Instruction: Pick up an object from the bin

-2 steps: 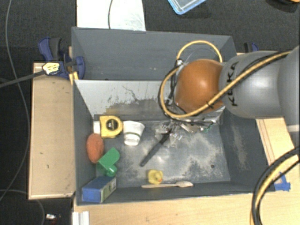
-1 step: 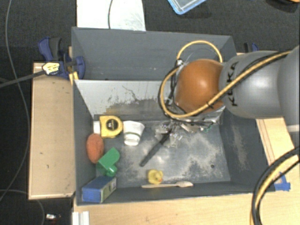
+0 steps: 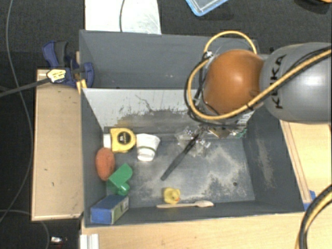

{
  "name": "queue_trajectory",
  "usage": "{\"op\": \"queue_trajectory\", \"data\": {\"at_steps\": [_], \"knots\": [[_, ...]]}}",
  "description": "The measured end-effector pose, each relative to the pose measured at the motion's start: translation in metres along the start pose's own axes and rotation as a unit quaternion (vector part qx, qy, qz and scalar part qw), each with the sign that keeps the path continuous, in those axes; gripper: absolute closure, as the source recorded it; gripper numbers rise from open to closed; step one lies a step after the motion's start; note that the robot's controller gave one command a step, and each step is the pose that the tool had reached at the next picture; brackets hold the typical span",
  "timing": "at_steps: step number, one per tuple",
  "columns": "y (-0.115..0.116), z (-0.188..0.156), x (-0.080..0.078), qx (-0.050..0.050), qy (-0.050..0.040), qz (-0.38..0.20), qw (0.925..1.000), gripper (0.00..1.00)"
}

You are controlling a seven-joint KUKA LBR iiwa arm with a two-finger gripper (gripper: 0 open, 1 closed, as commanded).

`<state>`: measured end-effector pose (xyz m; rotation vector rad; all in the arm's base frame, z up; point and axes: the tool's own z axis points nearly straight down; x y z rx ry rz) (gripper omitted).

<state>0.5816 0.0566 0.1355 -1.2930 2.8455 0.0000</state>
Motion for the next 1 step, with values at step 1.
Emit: {"op": "queue_trajectory", "data": {"at_steps": [1], "knots": [[0.0000, -0.0760, -0.0062, -0.001, 0.0001, -0.023, 0.9997, 1.00]]}}
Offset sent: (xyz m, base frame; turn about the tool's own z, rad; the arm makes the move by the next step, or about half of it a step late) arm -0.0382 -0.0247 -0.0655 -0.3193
